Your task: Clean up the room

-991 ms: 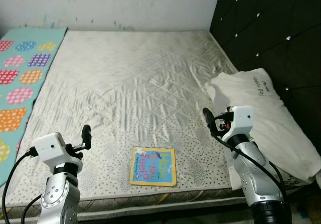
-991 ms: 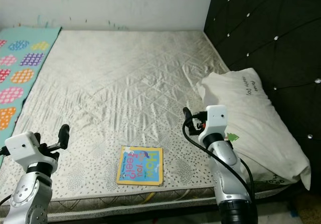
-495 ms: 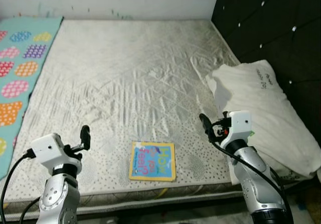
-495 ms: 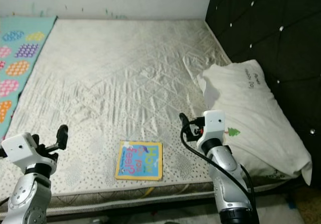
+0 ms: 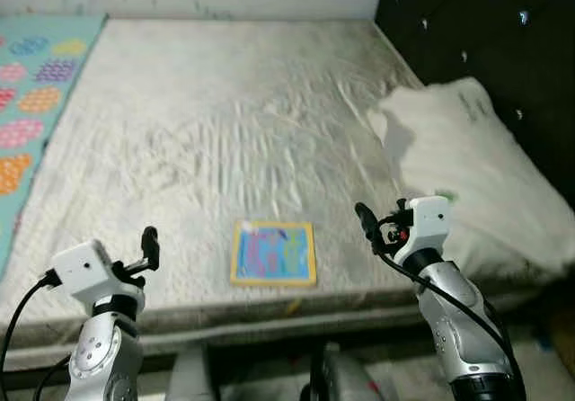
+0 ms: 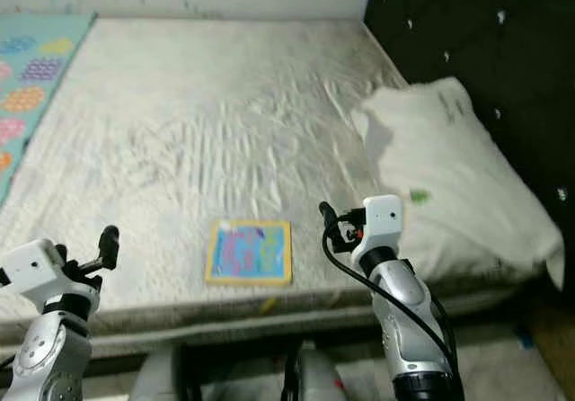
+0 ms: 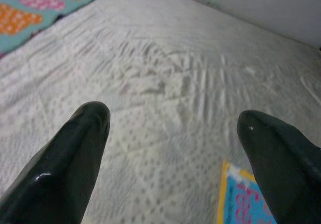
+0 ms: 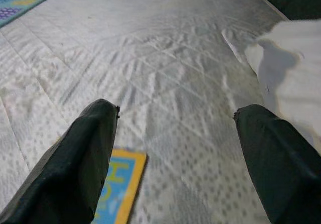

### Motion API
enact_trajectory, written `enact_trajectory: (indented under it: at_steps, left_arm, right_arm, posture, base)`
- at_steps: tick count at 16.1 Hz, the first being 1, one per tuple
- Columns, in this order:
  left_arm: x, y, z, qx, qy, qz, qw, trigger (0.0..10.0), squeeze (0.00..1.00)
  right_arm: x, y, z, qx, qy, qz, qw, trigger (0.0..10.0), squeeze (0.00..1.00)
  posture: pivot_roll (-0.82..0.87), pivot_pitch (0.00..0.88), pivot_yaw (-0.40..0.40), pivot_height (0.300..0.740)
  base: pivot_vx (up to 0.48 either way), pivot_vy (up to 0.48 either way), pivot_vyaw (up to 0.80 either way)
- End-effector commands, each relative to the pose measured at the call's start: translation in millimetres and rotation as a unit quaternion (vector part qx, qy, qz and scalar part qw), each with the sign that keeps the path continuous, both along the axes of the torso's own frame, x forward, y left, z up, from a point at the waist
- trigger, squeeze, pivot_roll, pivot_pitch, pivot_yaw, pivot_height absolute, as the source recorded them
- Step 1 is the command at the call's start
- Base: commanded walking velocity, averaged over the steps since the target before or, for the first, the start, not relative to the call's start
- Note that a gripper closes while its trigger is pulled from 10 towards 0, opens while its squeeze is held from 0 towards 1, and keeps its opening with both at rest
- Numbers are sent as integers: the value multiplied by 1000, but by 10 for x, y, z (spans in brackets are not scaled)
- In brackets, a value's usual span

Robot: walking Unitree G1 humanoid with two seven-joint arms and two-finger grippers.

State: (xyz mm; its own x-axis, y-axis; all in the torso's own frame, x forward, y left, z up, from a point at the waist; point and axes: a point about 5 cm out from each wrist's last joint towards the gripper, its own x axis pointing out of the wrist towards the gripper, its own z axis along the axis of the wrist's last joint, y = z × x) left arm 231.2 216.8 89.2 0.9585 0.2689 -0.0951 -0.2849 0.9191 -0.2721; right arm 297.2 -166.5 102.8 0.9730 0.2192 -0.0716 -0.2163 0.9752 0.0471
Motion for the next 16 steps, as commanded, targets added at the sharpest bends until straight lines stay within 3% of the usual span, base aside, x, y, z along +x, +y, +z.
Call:
enact_trajectory:
  at_steps: [1,9,16]
  left_arm:
    - [-8,13,3,1,5,7,1000,10000,0]
    - [-15,49,8,2,8,29,1000,10000,0]
    - [-3,39,24,1,5,23,1000,10000,0]
  right_arm:
    - [4,-22,12,1,1,-2,1000,10000,0]
    - [10,7,20,-8,0,16,1000,10000,0]
    - [6,29,18,1,3,21,1000,10000,0]
  posture:
    - [-65,152,-53,615]
    - [-67,156,-57,615]
    - [-68,171,-59,586]
  base:
    - [0,0,0]
    - [0,0,0]
    - [0,0,404]
